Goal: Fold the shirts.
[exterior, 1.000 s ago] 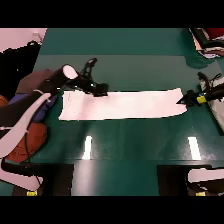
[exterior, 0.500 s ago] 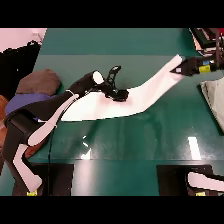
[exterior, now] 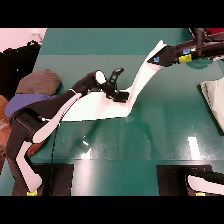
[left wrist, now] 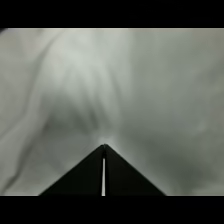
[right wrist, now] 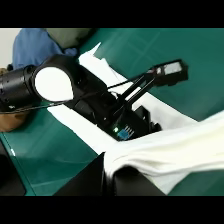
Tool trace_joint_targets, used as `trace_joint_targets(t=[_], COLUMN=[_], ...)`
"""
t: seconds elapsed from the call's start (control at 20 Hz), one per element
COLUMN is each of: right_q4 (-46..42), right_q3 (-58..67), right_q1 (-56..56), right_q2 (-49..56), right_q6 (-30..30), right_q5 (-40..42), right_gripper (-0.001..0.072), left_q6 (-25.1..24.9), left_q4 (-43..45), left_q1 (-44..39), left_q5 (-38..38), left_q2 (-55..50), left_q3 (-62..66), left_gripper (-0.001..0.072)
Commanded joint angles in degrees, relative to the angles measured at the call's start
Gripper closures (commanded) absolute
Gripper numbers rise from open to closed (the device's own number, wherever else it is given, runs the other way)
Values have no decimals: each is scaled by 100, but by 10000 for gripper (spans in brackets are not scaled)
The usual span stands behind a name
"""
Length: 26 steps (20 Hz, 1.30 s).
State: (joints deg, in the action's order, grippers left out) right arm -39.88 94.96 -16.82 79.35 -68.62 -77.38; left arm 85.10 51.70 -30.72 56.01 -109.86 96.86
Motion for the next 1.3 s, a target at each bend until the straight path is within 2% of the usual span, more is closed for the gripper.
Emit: trace_joint_targets(t=[0.0,0.25,0.45,0.5,0.55,0.6,0.65,0.7,0.8,0.95,1.0,1.25], right_q4=[251,1318,1287,1266,1272,1270,1268,1266,953,-59,-238,-369], right_q3=[42,46,811,1110,1388,1674,1899,2138,2188,1357,951,-1449], right_q1=[-481,-1657,-2861,-3084,-3263,-3414,-3504,-3530,-3366,-2839,-2588,-1115], right_q2=[175,909,2186,2542,2885,3215,3458,3659,3709,3187,2924,1517], right_q6=[35,745,931,933,933,933,933,901,323,-7,-20,-278], right_q5=[146,953,1766,1941,2087,2103,1989,1679,1193,769,715,1244], right_gripper=[698,697,693,657,519,328,235,262,271,300,361,366], left_q6=[2,-7,-31,-20,-4,-2,-2,-2,-2,-2,-2,-4], left_q4=[323,1961,2457,2457,2455,2452,2452,2441,2430,2065,1963,1860], left_q1=[382,1668,2820,3051,3246,3416,3532,3615,3622,3604,3604,3604], left_q5=[435,1683,2055,2057,2074,2124,2186,2262,2330,2363,2371,2387], left_q2=[227,1213,2050,2212,2326,2433,2490,2518,2529,2529,2529,2518], left_q3=[503,1394,1670,1670,1670,1663,1657,1657,1655,1646,1646,1646], left_gripper=[683,681,681,681,681,681,681,681,681,681,681,681])
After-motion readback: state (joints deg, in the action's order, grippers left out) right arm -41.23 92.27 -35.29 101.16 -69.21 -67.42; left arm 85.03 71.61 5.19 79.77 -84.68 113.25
